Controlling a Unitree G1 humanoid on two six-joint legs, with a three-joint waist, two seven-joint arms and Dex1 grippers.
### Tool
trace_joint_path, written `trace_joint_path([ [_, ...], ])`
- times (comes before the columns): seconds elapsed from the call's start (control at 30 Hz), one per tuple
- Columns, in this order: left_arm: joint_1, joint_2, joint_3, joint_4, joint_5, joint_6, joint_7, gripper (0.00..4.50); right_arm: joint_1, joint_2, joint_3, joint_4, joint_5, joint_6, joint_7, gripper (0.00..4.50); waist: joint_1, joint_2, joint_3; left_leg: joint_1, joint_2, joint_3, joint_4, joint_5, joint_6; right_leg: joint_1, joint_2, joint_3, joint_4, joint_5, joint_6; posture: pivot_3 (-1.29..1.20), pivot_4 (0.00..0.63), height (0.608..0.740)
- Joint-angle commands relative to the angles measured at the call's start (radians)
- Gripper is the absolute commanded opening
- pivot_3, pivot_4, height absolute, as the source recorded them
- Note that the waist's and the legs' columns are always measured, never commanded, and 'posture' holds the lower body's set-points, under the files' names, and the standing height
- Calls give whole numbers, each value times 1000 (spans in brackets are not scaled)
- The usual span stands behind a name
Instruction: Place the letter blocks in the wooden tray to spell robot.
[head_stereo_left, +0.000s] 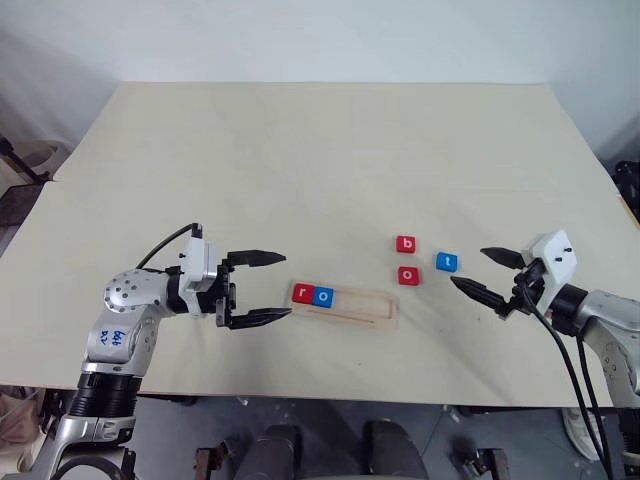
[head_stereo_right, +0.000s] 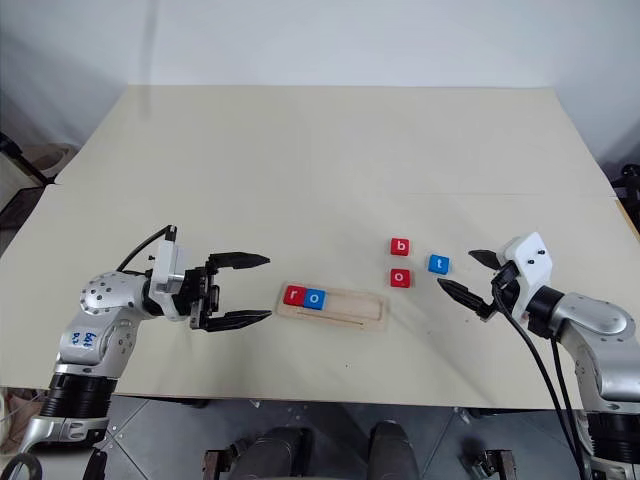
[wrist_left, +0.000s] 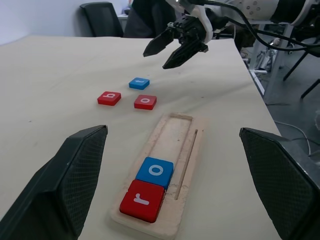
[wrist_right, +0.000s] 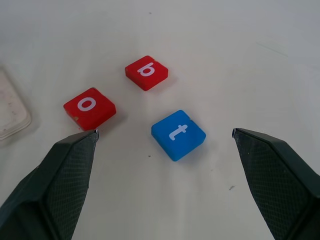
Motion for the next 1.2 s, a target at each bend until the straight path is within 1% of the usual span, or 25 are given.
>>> trace_joint_path([
  [0.03, 5, 11, 6, 4, -1, -26, -14, 4488, 7, -9, -13, -13, 1, -27, 22, 4500, 1, 0, 0, 0, 0, 0, 0, 0, 0, 0, 0, 0, 0, 0, 0, 0, 150, 740],
  [0.33, 2, 15, 7, 20, 9, -51, -18, 4488, 22, 3, -15, -29, 5, -28, 35, 4500, 0, 0, 0, 0, 0, 0, 0, 0, 0, 0, 0, 0, 0, 0, 0, 0, 150, 740],
  [0.43, 3, 20, 12, 29, 14, -60, -16, 4488, 6, 25, -25, -67, 38, 25, -7, 4500, 0, 0, 0, 0, 0, 0, 0, 0, 0, 0, 0, 0, 0, 0, 0, 0, 150, 740],
  [0.5, 5, 24, 19, 38, 21, -71, -10, 4488, -24, 41, -15, -109, 44, 94, -71, 4500, -1, 0, 0, 0, 0, 0, 0, 0, 0, 0, 0, 0, 0, 0, 0, 0, 150, 740],
  [0.57, 8, 24, 24, 41, 25, -78, -1, 4488, -58, 52, 8, -151, 46, 207, -147, 4500, -2, 0, 0, 0, 0, 0, 0, 0, 0, 0, 0, 0, 0, 0, 0, 0, 150, 740],
  [0.83, 50, 37, 34, 8, 16, -75, 19, 4488, -201, 132, 74, -242, 75, 505, -335, 4500, 0, 0, 0, -1, 0, -1, -1, 0, 0, -1, 0, 1, 0, 0, 0, 0, 150, 740],
  [0.97, 62, 40, 36, 1, 14, -75, 28, 4488, -313, 219, 94, -242, 68, 659, -477, 4500, -3, 0, 0, -1, 0, 0, -1, 0, 0, -3, 0, 2, 1, 0, 0, 0, 150, 740],
  [1.2, 68, 37, 33, -12, 13, -77, 44, 4488, -392, 379, 141, -237, -26, 758, -696, 4500, -3, 0, 0, -4, 0, 0, -1, 0, 0, -8, 0, 3, 3, 0, 0, 0, 150, 740],
])
